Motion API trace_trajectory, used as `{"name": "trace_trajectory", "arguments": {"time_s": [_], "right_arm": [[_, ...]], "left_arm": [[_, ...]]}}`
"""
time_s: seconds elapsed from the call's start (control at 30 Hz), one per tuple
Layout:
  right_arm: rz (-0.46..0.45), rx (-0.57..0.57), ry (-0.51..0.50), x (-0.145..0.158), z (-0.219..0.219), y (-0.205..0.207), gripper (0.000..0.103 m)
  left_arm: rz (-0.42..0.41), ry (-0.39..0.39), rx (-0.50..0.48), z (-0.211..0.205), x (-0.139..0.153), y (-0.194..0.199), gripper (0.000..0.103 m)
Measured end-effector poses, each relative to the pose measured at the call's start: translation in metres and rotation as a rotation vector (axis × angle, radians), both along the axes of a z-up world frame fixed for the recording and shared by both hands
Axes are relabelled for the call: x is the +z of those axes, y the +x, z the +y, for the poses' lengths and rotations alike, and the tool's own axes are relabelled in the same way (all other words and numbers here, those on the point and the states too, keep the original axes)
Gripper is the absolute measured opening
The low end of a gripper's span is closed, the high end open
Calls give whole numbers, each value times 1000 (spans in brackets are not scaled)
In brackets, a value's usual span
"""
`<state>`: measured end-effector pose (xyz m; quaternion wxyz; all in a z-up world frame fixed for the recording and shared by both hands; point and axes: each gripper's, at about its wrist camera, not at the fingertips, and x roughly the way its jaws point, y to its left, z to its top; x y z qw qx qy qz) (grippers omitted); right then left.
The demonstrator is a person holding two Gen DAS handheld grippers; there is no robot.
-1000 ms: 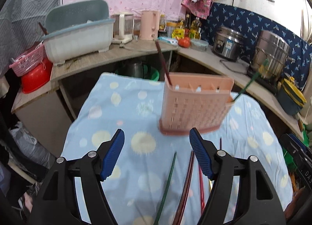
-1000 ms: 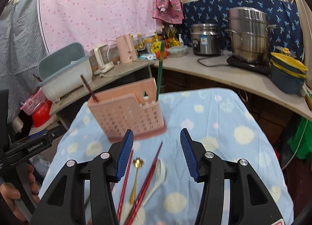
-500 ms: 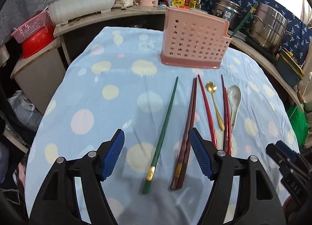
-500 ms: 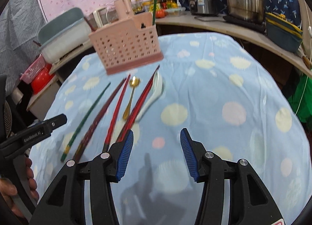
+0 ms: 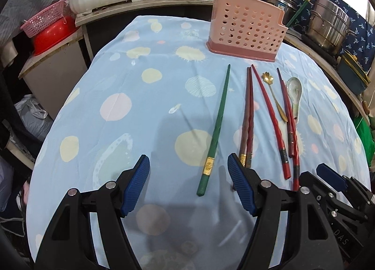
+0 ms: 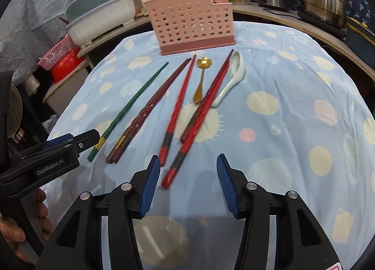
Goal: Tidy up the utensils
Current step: 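Grasp a green chopstick with the left tool while the right tool grasps a red chopstick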
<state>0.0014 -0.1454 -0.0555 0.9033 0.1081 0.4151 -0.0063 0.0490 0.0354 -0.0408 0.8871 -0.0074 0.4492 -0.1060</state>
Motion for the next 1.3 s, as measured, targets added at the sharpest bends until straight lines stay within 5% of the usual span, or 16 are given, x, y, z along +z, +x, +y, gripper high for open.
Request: {"name": "trace_trajectory", "arguments": {"time_s": [0.4,0.9,1.3], "right_arm": [[22,-9,-22,-9,1,12,47],[22,-23,-62,-11,-8,6,23],[16,-40,-51,-12,-17,-2,10]], "left_arm": [[16,6,-15,3,-11,1,64],[-2,26,-31,-1,-16,-1,55],[-12,14,-81,-10,-15,-4,26]]}}
